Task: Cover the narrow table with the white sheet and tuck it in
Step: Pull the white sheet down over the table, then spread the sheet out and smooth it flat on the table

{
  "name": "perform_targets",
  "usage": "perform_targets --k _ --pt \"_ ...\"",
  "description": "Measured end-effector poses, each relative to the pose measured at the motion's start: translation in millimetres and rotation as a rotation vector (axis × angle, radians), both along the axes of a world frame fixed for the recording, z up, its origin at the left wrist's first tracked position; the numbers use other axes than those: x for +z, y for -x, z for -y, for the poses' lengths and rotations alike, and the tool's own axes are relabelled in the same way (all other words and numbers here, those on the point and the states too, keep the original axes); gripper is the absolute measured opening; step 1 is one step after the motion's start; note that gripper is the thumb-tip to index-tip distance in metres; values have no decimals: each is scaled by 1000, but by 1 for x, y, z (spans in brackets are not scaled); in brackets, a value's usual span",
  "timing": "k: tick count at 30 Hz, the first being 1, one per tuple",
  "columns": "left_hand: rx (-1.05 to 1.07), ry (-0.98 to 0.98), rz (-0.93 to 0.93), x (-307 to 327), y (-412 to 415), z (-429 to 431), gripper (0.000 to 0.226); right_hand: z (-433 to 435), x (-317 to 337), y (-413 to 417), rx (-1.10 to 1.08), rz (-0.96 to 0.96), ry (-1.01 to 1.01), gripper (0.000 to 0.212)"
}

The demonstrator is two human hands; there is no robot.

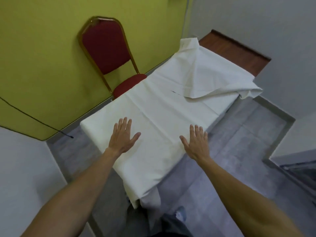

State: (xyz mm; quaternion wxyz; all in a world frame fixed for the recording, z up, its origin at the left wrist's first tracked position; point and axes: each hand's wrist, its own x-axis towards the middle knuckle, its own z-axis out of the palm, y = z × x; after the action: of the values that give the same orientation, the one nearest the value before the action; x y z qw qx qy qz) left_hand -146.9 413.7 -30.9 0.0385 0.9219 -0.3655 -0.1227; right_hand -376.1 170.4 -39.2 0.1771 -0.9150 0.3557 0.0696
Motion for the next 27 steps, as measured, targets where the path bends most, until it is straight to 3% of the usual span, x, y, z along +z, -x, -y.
perform_targets --k 12,17,23,27 --pt "302 58 -29 5 57 29 92 91 20 -12 202 13 15 81" --pt "353 31 -52 -5 65 47 104 121 20 -36 260 -11 -20 82" --pt "397 5 -120 -10 70 97 100 168 18 -70 370 -36 -3 97" --pt "420 32 -114 -14 75 134 95 198 14 -91 443 -36 -12 85"
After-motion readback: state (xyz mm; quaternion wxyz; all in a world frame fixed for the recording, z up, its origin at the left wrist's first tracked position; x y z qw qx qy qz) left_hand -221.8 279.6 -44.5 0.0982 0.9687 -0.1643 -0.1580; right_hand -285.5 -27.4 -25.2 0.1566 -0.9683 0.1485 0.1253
